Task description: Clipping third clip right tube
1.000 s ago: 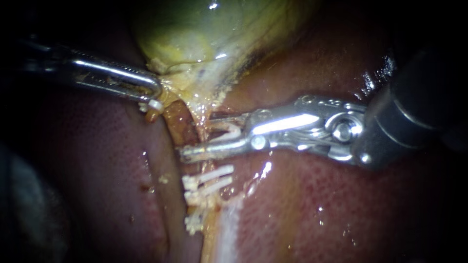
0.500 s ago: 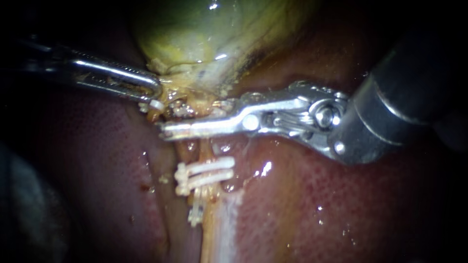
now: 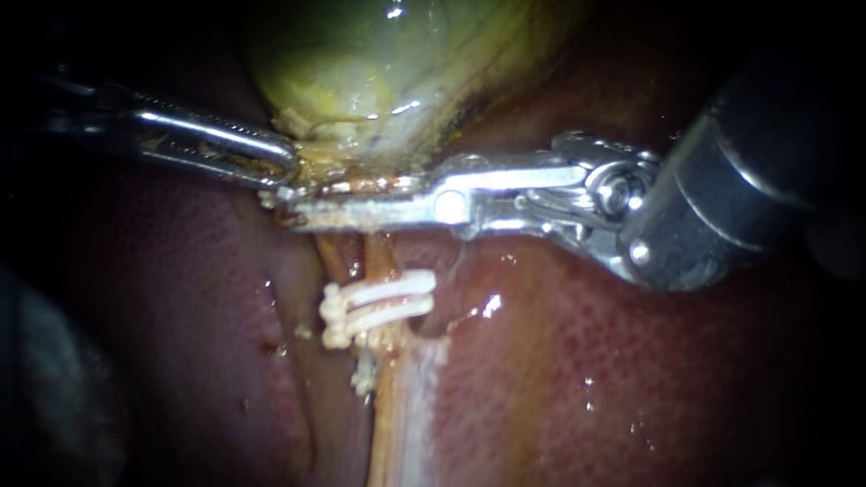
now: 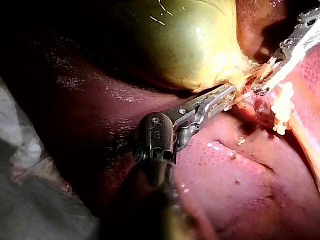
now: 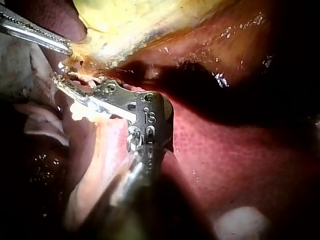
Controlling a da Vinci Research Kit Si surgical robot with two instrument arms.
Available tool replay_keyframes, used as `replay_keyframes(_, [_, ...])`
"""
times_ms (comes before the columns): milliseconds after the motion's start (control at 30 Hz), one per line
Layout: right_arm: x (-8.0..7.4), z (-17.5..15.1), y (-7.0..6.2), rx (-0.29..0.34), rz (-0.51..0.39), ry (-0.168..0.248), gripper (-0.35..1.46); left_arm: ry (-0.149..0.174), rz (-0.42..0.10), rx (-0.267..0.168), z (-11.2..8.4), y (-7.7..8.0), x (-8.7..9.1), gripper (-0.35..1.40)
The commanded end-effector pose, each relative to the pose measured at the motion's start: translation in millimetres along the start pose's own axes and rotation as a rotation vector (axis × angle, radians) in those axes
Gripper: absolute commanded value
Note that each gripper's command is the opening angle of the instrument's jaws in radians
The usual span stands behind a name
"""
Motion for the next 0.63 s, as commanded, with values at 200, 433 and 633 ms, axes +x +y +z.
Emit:
replay_keyframes(200, [-0.3, -0.7, -0.2, -0.012, 0.071, 0.012, -0.35, 0.000, 0.000, 0.000, 0.0, 0.0, 0.0, -0.35])
replay_keyframes(433, [-0.9, -0.3, -0.7, 0.000, 0.068, -0.004, -0.35, 0.000, 0.001, 0.000, 0.1, -0.2, 0.0, -0.35])
replay_keyframes(633, [-0.8, -0.4, -0.4, -0.001, 0.068, -0.003, -0.35, 0.000, 0.001, 0.000, 0.0, -0.3, -0.1, -0.35])
